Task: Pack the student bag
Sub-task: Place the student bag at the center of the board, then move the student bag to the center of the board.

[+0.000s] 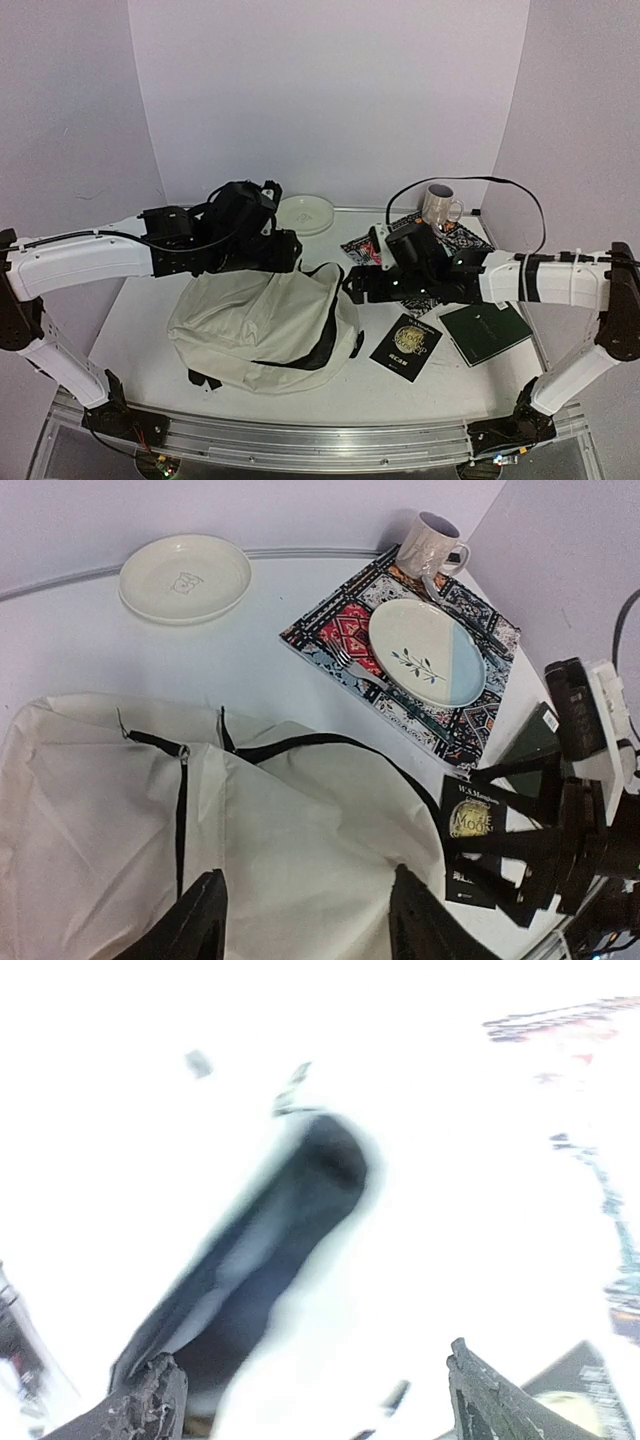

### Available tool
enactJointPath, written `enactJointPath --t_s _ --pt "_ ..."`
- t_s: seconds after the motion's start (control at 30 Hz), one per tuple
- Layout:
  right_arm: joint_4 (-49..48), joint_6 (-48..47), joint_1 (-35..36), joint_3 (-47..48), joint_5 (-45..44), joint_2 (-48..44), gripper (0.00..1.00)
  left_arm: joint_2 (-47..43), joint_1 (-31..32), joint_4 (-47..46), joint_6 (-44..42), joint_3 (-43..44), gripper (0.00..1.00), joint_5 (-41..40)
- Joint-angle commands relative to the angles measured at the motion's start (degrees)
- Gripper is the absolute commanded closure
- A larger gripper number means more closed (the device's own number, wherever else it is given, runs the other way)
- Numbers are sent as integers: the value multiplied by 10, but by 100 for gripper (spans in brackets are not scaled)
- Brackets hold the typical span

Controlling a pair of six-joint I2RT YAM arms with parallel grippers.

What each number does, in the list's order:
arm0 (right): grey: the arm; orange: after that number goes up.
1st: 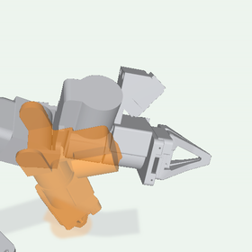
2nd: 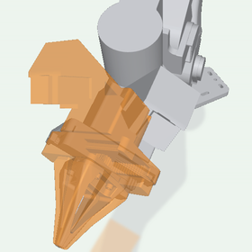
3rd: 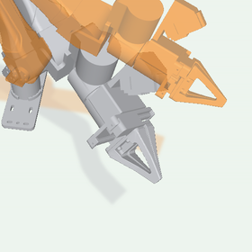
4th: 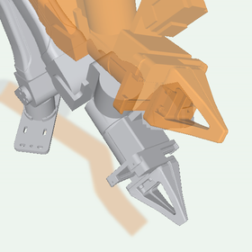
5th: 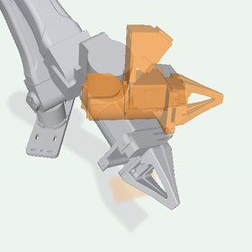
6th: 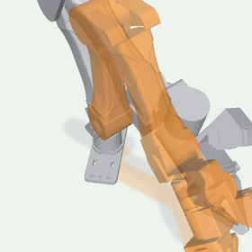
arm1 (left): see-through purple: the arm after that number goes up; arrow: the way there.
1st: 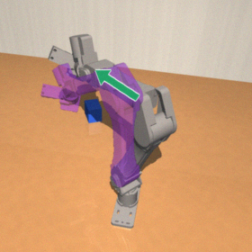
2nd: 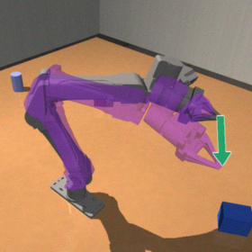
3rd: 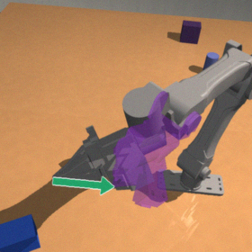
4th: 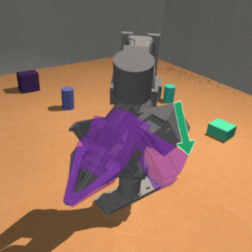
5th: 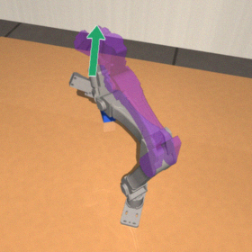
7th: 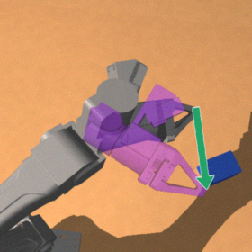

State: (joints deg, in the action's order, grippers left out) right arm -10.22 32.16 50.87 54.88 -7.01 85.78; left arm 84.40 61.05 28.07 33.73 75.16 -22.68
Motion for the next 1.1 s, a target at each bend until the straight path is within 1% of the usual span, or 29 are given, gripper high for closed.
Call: enactJointPath --t_s 0.0,0.07,0.17,0.27,0.37,0.53,0.67,0.77,0.9,1.07 --pt "71 -25 -55 -32 -51 -55 9 19 -6 -31 -19 0 35 18" --pt "93 -25 -89 -46 -60 -69 7 39 -7 -31 -22 -1 30 17" --pt "124 -23 -136 -68 -72 -85 2 75 -9 -31 -26 -3 26 21" --pt "140 -20 -193 -91 -57 -95 2 111 -9 -31 -31 -5 23 21" --pt "148 -16 -264 -110 -38 -101 2 144 -10 -27 -35 -7 21 15" --pt "159 -9 -348 -112 -82 -95 2 177 -9 -12 -31 -17 20 -9" --pt "160 2 -414 -109 -89 -60 2 194 -10 10 -21 -27 19 -36" --pt "165 18 -437 -111 -81 -37 2 194 -13 19 -10 -44 18 -49" --pt "179 57 -443 -121 -59 -19 2 177 -22 23 1 -75 18 -59" --pt "212 111 -443 -134 5 32 2 152 -36 23 7 -117 18 -64"
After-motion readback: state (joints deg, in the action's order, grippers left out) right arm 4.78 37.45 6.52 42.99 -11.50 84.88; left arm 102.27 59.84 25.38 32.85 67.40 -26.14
